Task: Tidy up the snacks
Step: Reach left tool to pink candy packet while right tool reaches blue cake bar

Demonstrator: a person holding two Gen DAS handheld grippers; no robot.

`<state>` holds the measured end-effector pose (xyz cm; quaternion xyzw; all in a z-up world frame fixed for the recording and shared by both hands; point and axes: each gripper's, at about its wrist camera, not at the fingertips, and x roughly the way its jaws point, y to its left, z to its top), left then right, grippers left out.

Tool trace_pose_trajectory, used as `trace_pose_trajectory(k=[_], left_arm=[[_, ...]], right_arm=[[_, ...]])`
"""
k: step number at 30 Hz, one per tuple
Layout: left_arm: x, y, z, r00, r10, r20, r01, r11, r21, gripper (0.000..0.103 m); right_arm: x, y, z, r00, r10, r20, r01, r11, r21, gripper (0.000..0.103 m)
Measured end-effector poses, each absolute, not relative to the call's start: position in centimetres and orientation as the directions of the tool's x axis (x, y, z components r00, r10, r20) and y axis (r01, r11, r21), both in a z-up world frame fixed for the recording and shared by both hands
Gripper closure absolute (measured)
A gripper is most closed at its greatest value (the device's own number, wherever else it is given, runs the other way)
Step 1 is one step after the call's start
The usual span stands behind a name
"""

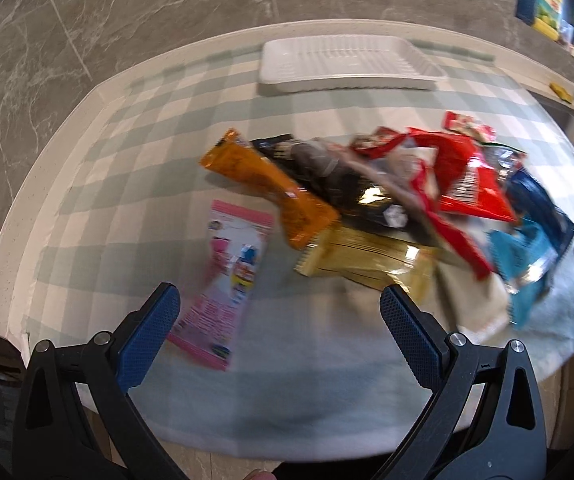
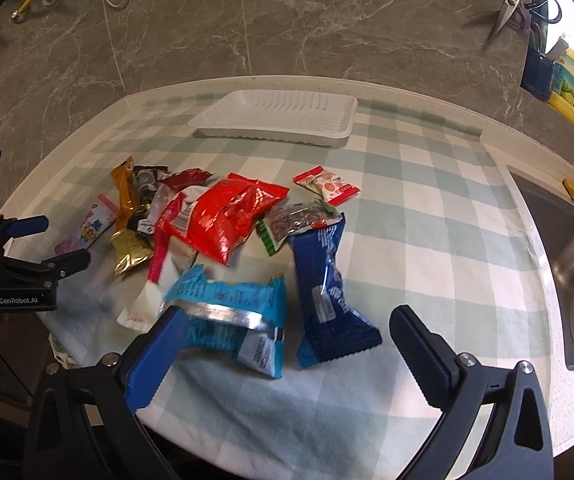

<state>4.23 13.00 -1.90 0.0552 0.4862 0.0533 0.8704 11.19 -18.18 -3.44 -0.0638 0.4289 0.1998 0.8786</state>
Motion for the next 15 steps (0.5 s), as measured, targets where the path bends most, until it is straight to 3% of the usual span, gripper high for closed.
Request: trace_pose_trajectory(k=[4,7,11,15], left_arm=[[6.2,15.1,-3.4,0.488,0.16,-0.858,-0.046,0.986,0.158,0.002],[7.3,16.3,-4.6,0.461,0.159,-0.873,-0.043,0.987,0.157,0.002],[8.4,17.2,-6.3,0.424,0.15,-0.893,-0.039,0.988,0.148,0.002],[9.2,17.8,-7.4,0.411,0.13,-0.902,-0.03,0.991,0.129,0.0]], right_arm=[[13.3,-17.8,-4.1,0.534,0.279,-0.799,-0.392,0.918,0.058,0.001],[14.8,-17.2,-5.1,0.505,0.253,-0.825,-0.387,0.921,0.046,0.007],[16.2,-16.5,-6.4,0.454,0.224,-0.862,-0.385,0.922,0.036,0.034],[16.7,-16.3,-7.0,0.43,0.217,-0.876,-0.381,0.924,0.042,0.046]])
